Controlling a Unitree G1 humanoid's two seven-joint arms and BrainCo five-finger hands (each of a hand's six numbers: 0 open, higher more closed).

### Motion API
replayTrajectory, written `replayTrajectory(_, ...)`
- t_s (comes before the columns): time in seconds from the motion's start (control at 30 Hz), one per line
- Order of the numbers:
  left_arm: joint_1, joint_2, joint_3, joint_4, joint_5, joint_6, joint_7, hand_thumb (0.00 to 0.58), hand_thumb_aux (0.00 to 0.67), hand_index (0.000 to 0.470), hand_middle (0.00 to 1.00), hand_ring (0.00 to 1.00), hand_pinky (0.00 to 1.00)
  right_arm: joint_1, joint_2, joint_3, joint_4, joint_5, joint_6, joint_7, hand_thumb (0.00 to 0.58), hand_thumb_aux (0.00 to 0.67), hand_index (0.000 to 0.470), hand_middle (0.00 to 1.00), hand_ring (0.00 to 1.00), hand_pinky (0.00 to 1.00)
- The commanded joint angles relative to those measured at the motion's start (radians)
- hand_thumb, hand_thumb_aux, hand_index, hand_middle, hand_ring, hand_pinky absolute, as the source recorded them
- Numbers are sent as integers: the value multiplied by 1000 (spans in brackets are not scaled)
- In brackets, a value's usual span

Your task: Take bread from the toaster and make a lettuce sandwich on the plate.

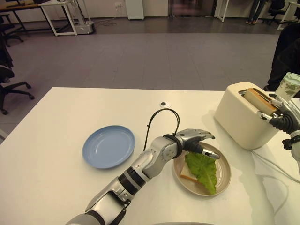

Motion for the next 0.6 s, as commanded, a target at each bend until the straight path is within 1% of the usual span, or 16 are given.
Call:
replayTrajectory(0.03, 15, 14, 42, -112, -18, 14, -12, 0, 0, 0, 0, 0, 0, -11, -15, 25, 60, -26, 4, -12, 580, 670, 470, 0, 0, 0)
replayTrajectory(0.2, 60, 61, 71, -169, -20, 20, -18, 0, 0, 0, 0, 0, 0, -31, 9, 21, 11, 11, -40, -36, 580, 670, 470, 0, 0, 0)
replayTrajectory(0.3, 99, 88, 93, -197, -28, 21, -10, 0, 0, 0, 0, 0, 0, -59, 11, 5, 30, 43, -46, -28, 580, 670, 470, 0, 0, 0)
replayTrajectory(0.37, 121, 113, 130, -236, -36, 25, -5, 0, 0, 0, 0, 0, 0, -81, 18, -42, 18, 127, -39, -5, 580, 670, 470, 0, 0, 0)
replayTrajectory(0.4, 135, 127, 156, -264, -43, 26, -4, 0, 0, 0, 0, 0, 0, -95, 35, -84, -7, 217, -34, 20, 580, 670, 470, 0, 0, 0)
replayTrajectory(0.47, 159, 154, 209, -318, -56, 30, 4, 0, 0, 0, 0, 0, 0, -112, 44, -135, -60, 317, -36, 44, 580, 670, 470, 0, 0, 0)
replayTrajectory(0.53, 185, 166, 253, -371, -66, 25, 27, 0, 0, 0, 0, 0, 0, -129, 52, -181, -141, 409, -11, 68, 580, 670, 470, 0, 0, 0)
replayTrajectory(0.6, 209, 167, 277, -412, -77, 9, 51, 0, 0, 0, 0, 0, 0, -137, 61, -208, -229, 496, 40, 100, 580, 670, 470, 0, 0, 0)
